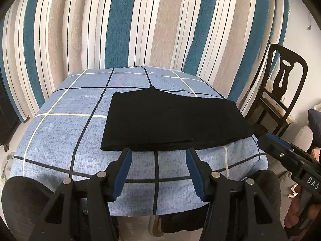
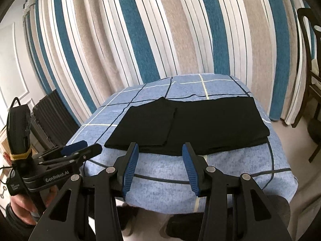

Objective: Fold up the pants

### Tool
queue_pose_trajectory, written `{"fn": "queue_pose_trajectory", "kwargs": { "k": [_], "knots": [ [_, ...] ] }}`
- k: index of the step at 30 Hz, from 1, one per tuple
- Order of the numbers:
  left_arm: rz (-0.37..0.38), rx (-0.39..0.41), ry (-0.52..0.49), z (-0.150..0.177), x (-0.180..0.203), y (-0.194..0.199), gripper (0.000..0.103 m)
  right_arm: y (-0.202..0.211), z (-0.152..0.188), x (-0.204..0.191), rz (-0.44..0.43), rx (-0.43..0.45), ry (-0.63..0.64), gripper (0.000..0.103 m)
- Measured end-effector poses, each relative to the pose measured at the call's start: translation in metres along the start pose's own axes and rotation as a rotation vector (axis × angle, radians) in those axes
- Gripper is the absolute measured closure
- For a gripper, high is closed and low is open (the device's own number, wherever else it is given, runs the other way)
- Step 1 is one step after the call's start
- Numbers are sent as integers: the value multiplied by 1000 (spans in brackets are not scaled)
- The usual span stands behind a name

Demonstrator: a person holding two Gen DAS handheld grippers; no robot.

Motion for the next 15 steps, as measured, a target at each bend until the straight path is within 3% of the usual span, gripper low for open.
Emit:
{"fn": "queue_pose_trajectory", "kwargs": {
  "k": [9, 15],
  "knots": [
    [21, 15, -25, -11, 11, -5, 45, 8, -3, 8, 37, 34, -19, 57],
    [27, 3, -14, -12, 10, -19, 45, -4, -2, 15, 53, 12, -29, 57]
  ]
}}
Point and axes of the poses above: each gripper's, at about its wrist camera, not at the fingertips, and y roughly against the way its jaws point, x to its right, z to its underside, the point moved 2 cm from there along -y, roughly the way its jaws point, and after that the axes turned 11 degrees about -y, right-handed, at the moved point
